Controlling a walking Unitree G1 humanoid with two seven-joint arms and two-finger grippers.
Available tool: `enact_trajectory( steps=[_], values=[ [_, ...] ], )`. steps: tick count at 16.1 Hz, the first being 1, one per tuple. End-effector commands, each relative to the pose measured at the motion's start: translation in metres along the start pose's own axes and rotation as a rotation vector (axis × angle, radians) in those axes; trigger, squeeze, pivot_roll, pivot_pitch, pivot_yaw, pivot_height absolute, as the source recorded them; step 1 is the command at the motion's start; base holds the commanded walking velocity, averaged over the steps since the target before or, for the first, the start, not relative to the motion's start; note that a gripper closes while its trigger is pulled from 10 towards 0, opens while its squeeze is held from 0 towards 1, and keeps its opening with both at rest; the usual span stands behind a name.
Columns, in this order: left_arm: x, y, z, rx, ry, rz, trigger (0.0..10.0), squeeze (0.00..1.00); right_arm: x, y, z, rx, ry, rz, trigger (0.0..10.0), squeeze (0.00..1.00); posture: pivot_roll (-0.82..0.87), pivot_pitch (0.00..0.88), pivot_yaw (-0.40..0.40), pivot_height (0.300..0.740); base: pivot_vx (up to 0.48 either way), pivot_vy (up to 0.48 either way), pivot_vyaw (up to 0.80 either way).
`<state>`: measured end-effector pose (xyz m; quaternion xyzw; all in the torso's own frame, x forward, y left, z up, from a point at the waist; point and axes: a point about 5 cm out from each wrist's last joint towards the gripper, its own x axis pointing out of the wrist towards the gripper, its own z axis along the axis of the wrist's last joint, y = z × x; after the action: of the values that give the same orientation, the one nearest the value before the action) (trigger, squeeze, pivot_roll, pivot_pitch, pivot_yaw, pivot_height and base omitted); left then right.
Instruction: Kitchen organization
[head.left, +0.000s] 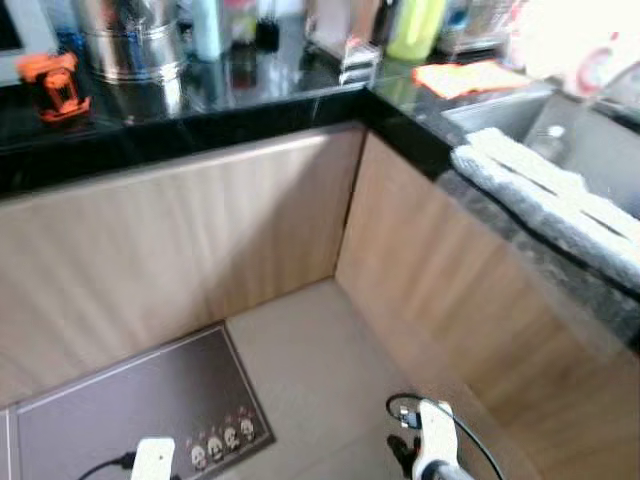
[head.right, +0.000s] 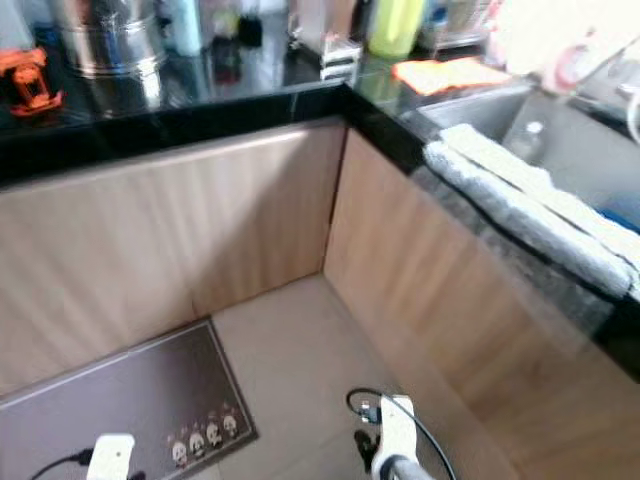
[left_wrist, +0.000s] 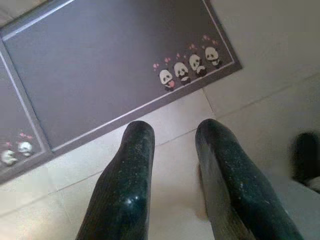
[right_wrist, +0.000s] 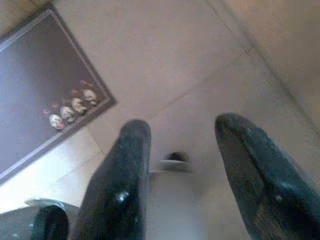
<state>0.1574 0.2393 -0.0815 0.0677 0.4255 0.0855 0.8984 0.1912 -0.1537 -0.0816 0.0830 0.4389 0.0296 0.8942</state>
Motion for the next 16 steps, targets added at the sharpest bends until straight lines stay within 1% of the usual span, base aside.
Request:
enact_trajectory(
  steps=[1,4,8,16],
  values=[
    [-0.0006,-0.0057,-0.0036,-0.019,0.018,-0.008,10.0,0.00,-0.0015,-0.0086,0.0009,-0.004,-0.001,-0.020,10.0,0.00,0.03,0.081,-0.040,0.740,0.000,0.000,-0.77],
    [-0.0022,-0.0056,-0.0090,-0.017,0.033,-0.010,10.0,0.00,-0.0014,-0.0092,0.0016,-0.002,0.001,-0.023,10.0,0.00,0.02,0.096,-0.039,0.740,0.000,0.000,-0.76],
    [-0.0028,-0.0058,-0.0109,-0.006,0.040,-0.016,10.0,0.00,-0.0014,-0.0095,0.0014,0.004,0.002,-0.034,10.0,0.00,0.01,0.108,-0.033,0.740,0.000,0.000,-0.76],
    [-0.0003,-0.0034,-0.0037,0.006,0.030,-0.040,10.0,0.00,-0.0010,-0.0062,0.0001,0.023,0.000,-0.036,10.0,0.00,0.01,0.120,-0.015,0.740,0.000,0.000,-0.76]
  ],
)
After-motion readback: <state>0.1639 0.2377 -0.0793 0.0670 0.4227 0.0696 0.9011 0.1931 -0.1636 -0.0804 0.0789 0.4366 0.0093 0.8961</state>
